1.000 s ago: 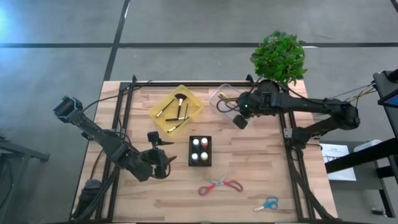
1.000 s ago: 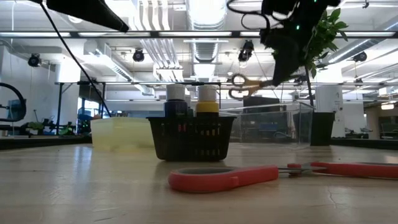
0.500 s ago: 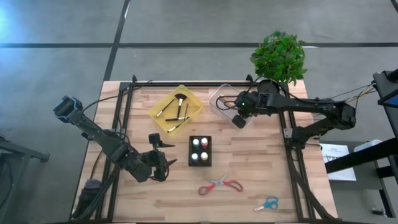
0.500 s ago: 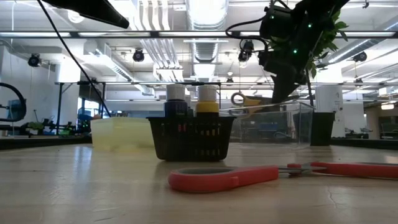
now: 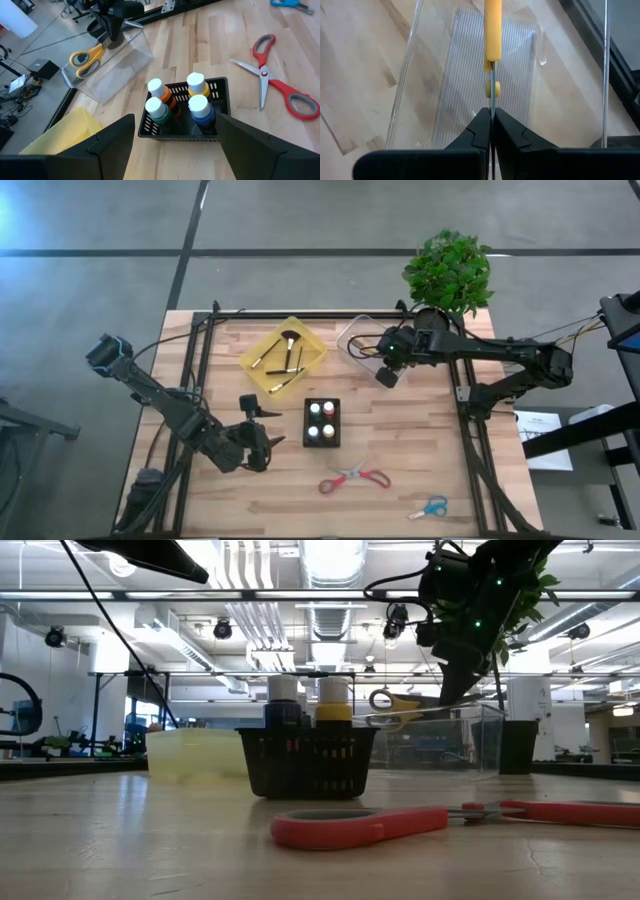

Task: Pick & Place Paint Supplies
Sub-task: Put the yellow scissors into the transparent bin, then put the red scissors into the transparent bin

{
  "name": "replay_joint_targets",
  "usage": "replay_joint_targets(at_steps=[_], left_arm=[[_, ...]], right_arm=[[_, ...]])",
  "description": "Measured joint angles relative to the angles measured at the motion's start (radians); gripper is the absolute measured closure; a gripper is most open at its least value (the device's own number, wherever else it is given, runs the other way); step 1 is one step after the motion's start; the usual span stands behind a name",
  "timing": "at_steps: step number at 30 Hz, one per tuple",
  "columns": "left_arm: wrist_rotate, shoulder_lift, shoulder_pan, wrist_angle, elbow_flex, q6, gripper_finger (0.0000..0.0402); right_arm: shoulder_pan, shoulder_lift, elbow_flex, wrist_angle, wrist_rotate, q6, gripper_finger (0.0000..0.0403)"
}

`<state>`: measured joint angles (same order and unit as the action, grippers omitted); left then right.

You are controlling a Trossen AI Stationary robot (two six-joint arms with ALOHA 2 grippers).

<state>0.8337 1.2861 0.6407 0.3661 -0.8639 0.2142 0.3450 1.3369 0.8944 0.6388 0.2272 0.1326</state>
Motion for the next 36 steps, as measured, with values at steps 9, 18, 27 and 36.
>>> replay_joint_targets(at_steps=[9,18,27,36], left_arm=[[0.0,0.0,0.0,-0.003,0.0,-0.005,0.0115],[0.0,0.0,0.0,-0.003,0.0,-0.005,0.0115],[-0.001,0.0,0.0,-0.003,0.0,-0.009,0.0115],[-0.001,0.0,0.0,-0.007,0.0,-0.008,0.0115]], right_arm=[[0.0,0.0,0.001,0.0,0.008,-0.006,0.0339],[0.0,-0.002,0.001,0.0,0.008,-0.005,0.0261],[-0.024,-0.066,0.028,0.001,-0.297,0.063,0.0236],[-0.284,-0.134,0.031,-0.002,-0.525,0.15,0.0236]])
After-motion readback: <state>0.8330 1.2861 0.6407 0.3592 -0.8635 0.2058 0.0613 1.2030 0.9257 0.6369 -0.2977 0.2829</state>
